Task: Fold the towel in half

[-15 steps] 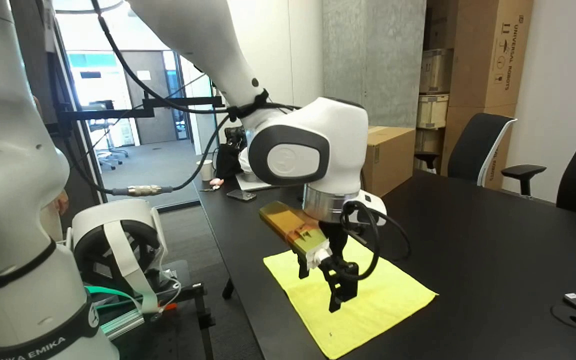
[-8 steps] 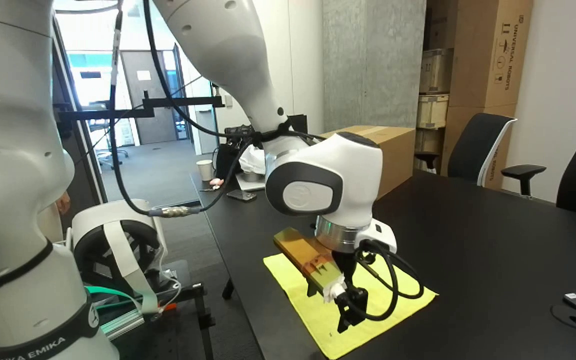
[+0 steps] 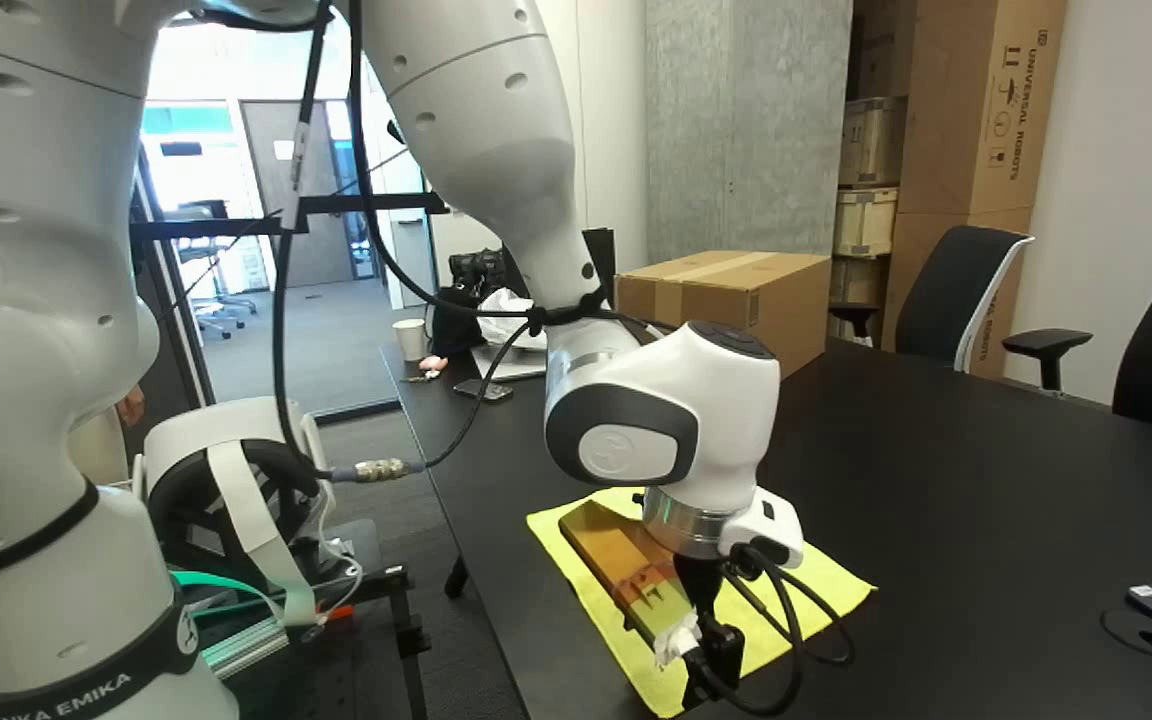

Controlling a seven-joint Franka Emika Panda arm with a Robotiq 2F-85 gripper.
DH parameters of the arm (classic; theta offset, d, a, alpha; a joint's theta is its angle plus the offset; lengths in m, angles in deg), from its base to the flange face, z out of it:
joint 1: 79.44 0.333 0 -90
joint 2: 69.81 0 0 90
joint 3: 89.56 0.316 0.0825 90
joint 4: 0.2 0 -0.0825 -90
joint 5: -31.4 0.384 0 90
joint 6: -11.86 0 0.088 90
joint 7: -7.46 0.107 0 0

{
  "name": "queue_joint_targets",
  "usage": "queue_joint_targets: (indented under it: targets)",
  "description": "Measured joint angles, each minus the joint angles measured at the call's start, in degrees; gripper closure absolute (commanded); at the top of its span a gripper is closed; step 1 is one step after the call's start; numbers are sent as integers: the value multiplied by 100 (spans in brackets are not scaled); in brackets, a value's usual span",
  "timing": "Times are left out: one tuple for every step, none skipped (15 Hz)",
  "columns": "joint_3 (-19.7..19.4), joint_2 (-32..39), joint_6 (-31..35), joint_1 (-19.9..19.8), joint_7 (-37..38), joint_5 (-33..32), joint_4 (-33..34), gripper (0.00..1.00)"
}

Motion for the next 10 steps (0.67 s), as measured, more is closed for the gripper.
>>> queue_joint_targets:
  targets:
    - [23, 71, 138, -21, 0, 0, 0, 0]
    - [51, 145, 285, -43, 0, -2, -2, 0]
    - [83, 217, 426, -67, 0, -15, -4, 0]
    - [111, 288, 571, -88, 0, -48, -11, 0]
    - [127, 351, 697, -100, 2, -96, -16, 0]
    - [130, 409, 834, -103, 9, -178, -28, 0]
    - [130, 461, 990, -106, 17, -274, -47, 0]
    - [125, 496, 1114, -107, 39, -385, -70, 0]
    - [113, 524, 1234, -107, 85, -515, -97, 0]
    - [100, 532, 1314, -107, 148, -640, -118, 0]
